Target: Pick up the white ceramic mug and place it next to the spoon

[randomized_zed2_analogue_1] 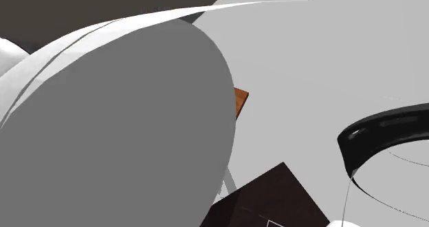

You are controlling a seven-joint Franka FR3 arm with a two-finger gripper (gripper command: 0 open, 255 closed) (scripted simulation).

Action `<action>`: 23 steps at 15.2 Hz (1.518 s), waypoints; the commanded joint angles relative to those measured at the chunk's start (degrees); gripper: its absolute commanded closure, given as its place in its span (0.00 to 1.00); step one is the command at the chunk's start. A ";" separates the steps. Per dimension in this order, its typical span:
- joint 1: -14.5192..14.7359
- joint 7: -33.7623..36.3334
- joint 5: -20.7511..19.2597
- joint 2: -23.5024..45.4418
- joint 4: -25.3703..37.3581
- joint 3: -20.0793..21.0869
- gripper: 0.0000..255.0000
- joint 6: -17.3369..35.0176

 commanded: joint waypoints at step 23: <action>6.12 13.38 -3.56 5.78 -5.91 4.78 1.00 10.26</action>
